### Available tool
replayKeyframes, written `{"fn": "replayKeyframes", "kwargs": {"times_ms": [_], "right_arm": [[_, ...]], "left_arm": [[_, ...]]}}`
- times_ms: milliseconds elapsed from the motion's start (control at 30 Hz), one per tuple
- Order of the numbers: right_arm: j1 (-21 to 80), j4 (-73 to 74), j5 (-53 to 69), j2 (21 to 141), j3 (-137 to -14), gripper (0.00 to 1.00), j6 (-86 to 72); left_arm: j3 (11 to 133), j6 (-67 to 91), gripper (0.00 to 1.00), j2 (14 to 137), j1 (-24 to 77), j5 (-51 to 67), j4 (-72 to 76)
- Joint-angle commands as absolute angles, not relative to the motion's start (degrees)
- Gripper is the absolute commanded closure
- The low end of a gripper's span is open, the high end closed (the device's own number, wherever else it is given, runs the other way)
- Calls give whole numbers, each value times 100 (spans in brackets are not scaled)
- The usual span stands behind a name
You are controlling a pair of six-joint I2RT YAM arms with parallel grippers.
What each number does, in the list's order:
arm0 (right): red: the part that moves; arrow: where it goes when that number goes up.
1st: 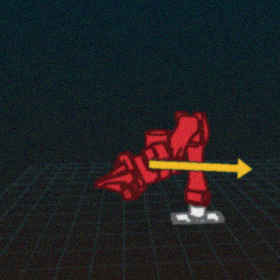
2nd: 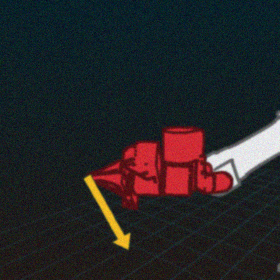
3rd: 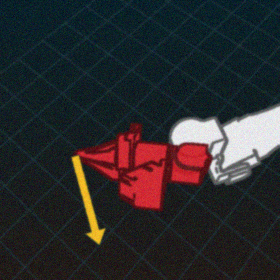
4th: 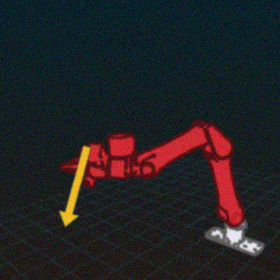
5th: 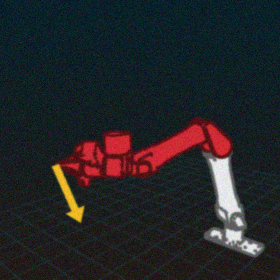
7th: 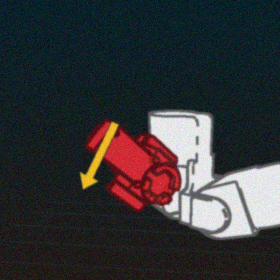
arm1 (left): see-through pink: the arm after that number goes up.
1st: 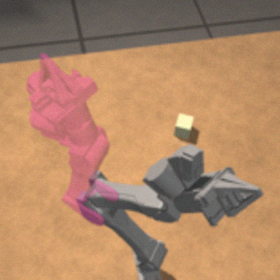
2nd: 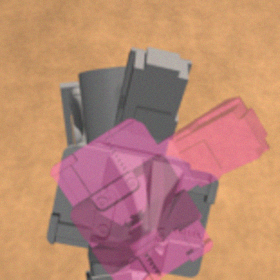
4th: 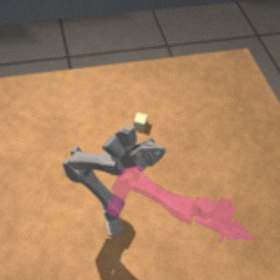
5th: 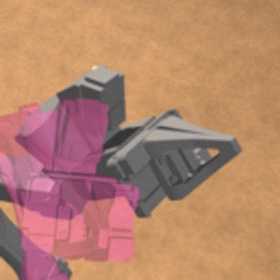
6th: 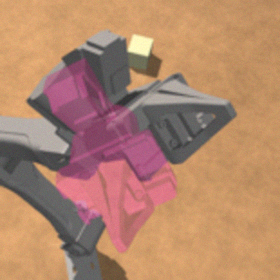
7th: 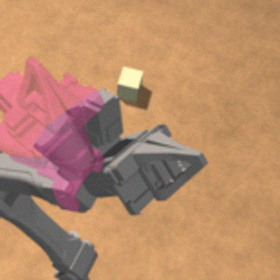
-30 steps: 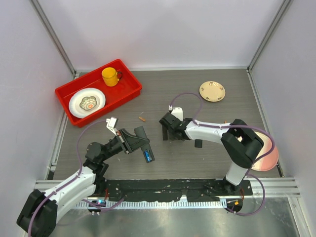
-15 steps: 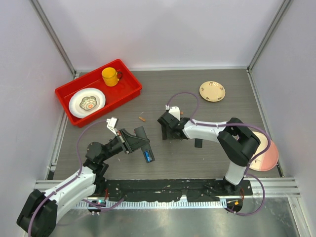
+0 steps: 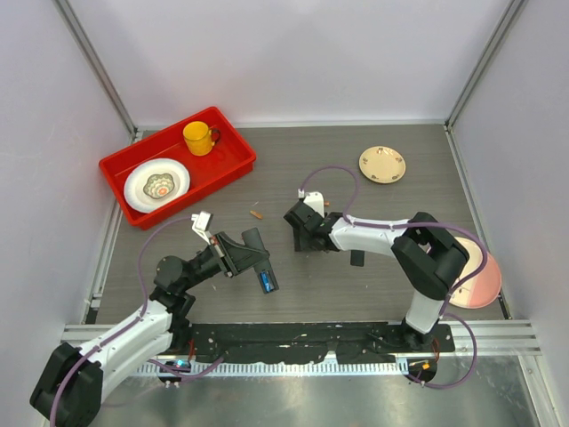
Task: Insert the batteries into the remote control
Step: Adjust the battery at the center of the board.
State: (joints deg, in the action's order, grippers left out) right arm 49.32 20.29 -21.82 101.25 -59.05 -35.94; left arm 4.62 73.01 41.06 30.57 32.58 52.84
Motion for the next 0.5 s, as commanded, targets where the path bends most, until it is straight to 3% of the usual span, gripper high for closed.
{"fn": "replayKeyframes", "kwargs": {"times_ms": [0,367,433,467], "right_arm": [[4931,2145,-2083,10064,-5643,44,-3577],[4939,2040,-2057,9784,-5528,53,-3402],[4931,1925,-2144,9564,-5528,66,-3052],[4931,1907,-2214,9319,-5563,82,-2893]], "left_arm": [[554,7225,100,3999,3050,3234,5449],[562,7225,100,3902,3059,3234,5353],[580,7233,100,3876,3059,3226,5353],[580,7233,100,3859,3067,3234,5353]]}}
